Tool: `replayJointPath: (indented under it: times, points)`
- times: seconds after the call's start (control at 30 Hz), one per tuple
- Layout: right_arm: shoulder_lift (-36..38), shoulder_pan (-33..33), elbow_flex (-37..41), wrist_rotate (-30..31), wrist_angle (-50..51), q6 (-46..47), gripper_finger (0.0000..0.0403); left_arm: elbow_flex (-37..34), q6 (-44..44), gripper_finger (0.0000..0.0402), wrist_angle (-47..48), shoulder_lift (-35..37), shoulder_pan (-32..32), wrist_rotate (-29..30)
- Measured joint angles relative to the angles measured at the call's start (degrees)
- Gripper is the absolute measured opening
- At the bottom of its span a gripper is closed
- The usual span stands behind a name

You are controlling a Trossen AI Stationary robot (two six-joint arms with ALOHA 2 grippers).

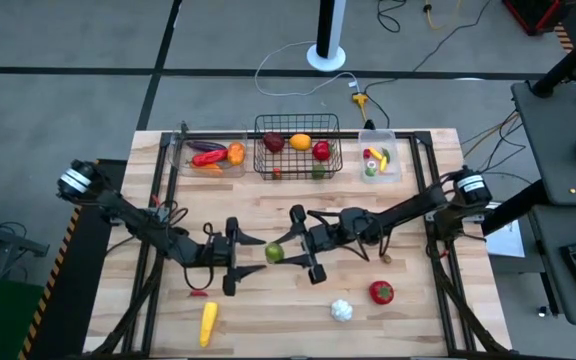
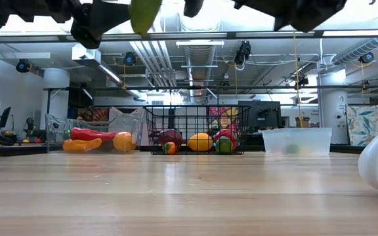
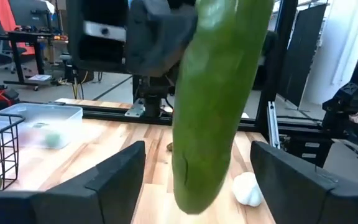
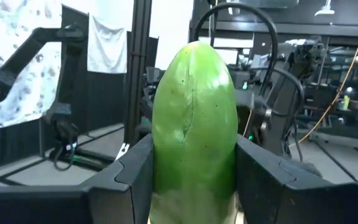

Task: Sort produce into baskets
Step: Put the cucumber into the clear bin

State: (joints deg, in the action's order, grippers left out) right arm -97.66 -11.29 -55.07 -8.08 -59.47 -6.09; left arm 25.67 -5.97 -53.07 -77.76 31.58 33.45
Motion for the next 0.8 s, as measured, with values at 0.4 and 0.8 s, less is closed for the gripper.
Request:
replayJointPath:
  times: [0.4,0.8]
  points:
    - [-3.4,-0.1,-5.0,-0.1,0.9,-2.1,0.0171,3.8,3.6,0.0239,0.0,-4.7,-0.3,-0.1]
    - [-2.9,-0.1,-4.6,0.6,2.0,0.7,0.0208,3.7,0.9,0.0138,0.5,-4.7,-0.3,0.8]
